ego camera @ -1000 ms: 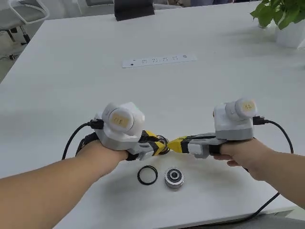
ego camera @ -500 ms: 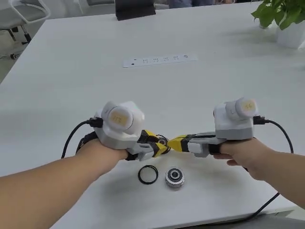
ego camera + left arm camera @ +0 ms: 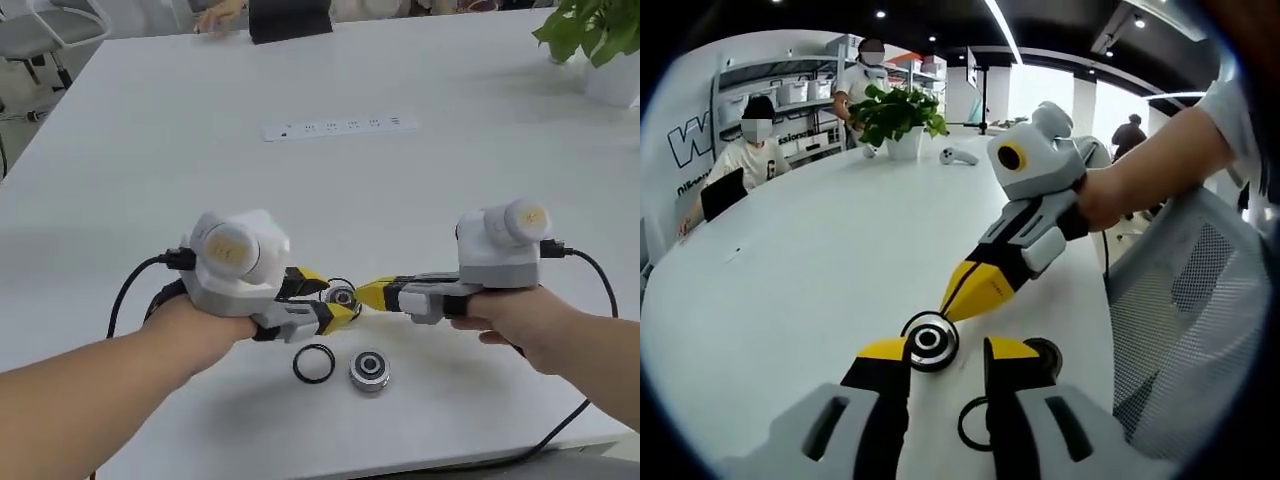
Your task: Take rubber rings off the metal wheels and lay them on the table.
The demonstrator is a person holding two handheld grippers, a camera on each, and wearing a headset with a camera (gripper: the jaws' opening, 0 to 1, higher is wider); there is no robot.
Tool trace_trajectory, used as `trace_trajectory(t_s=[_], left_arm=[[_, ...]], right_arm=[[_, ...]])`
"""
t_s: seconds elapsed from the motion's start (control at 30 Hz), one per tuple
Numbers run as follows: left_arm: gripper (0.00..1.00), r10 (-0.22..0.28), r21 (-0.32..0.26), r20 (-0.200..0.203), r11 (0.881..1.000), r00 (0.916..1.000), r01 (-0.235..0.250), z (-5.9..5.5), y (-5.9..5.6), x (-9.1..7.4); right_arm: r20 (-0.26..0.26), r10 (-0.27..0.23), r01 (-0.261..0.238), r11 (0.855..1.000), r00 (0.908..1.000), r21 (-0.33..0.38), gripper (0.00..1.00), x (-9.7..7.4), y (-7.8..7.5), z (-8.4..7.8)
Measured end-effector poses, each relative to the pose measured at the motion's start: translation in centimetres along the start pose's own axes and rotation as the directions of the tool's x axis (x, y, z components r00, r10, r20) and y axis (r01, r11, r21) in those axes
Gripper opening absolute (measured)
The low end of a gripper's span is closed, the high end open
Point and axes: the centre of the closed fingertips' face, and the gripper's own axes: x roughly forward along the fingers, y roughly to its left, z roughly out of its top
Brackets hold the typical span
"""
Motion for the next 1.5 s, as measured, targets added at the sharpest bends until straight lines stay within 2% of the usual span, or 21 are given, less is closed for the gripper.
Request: trace_trajectory(t_s=[0.23,0.4,0.63,1.17,1.3,1.5], left_arm=[[0.3,-0.006,0.024,0.019,1.0,0.9998,0.005,0.3,-0.5,-1.4],[0.35,-0.013,0.031,0.048,0.999,0.9987,0.012,0.9,-1.1,-2.4],[0.41,-0.016,0.036,0.064,0.999,0.9978,0.014,0.8,-1.3,-3.5],[0.55,0.0,0.025,0.078,1.0,0.997,-0.002,0.0,-1.3,-5.0],[0.59,-0.004,0.022,0.063,1.0,0.998,0.003,-0.9,-1.5,-5.2],[0.61,0.001,0.017,0.055,1.0,0.9985,-0.002,-1.5,-1.5,-5.7]], right_arm=[[0.003,0.02,-0.02,1.0,0.9998,0.003,0.0,-0.1,0.7,0.1],[0.005,0.03,-0.03,0.999,0.9995,0.013,0.0,-0.1,1.1,0.3],[0.006,0.045,-0.045,0.998,0.999,0.037,0.0,-0.2,1.7,0.3],[-0.03,0.093,-0.09,0.992,0.9952,0.087,0.0,0.2,2.8,-0.7],[-0.041,0.114,-0.109,0.988,0.9926,0.109,0.0,0.3,3.3,-1.1],[-0.094,0.147,-0.134,0.982,0.9846,0.136,0.0,0.7,4.2,-2.3]])
